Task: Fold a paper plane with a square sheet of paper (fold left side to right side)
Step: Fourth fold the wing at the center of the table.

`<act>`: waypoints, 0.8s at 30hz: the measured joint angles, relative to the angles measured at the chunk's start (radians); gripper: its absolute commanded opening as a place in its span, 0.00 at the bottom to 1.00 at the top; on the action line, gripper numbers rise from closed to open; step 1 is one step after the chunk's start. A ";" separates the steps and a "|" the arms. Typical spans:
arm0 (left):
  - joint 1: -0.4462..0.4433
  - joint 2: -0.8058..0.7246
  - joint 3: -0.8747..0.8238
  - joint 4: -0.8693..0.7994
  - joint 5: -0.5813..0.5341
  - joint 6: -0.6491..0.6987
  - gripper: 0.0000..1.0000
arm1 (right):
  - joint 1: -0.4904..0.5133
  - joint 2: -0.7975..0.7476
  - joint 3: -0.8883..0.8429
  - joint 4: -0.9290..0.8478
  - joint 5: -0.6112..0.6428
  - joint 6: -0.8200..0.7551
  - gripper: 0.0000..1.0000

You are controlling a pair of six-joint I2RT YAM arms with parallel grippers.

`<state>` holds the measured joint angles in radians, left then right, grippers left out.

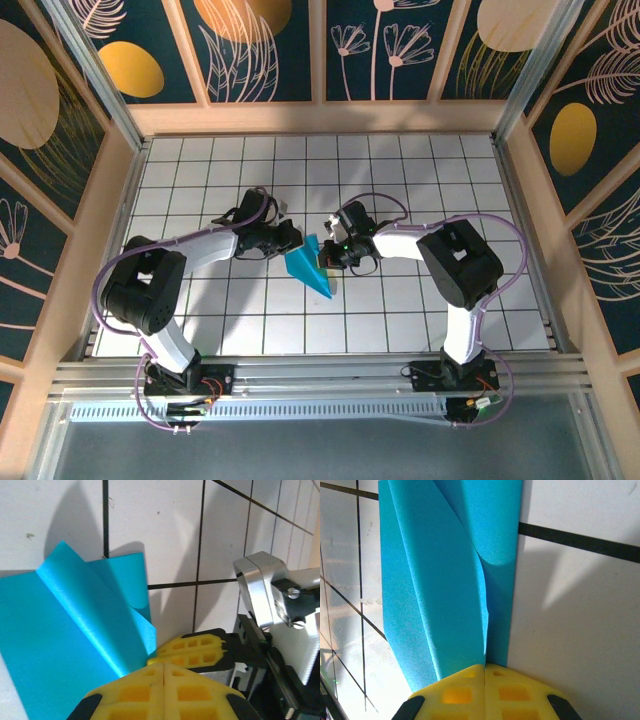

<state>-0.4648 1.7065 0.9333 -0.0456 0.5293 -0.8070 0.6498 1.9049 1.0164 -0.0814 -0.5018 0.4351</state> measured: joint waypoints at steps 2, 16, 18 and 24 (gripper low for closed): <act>0.000 0.023 0.000 0.020 0.029 0.002 0.00 | 0.001 0.000 0.003 -0.006 0.003 0.002 0.00; -0.020 0.178 0.026 0.042 0.092 0.003 0.00 | 0.005 0.000 0.007 -0.014 0.012 0.013 0.00; -0.020 0.182 0.042 0.042 0.090 0.006 0.00 | 0.005 0.000 0.009 -0.017 0.013 0.013 0.00; -0.020 0.195 0.054 0.033 0.068 0.020 0.00 | 0.006 0.000 0.011 -0.024 0.019 0.012 0.00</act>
<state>-0.4847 1.9018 0.9871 -0.0124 0.5968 -0.7872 0.6559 1.9049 1.0279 -0.1055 -0.4828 0.4473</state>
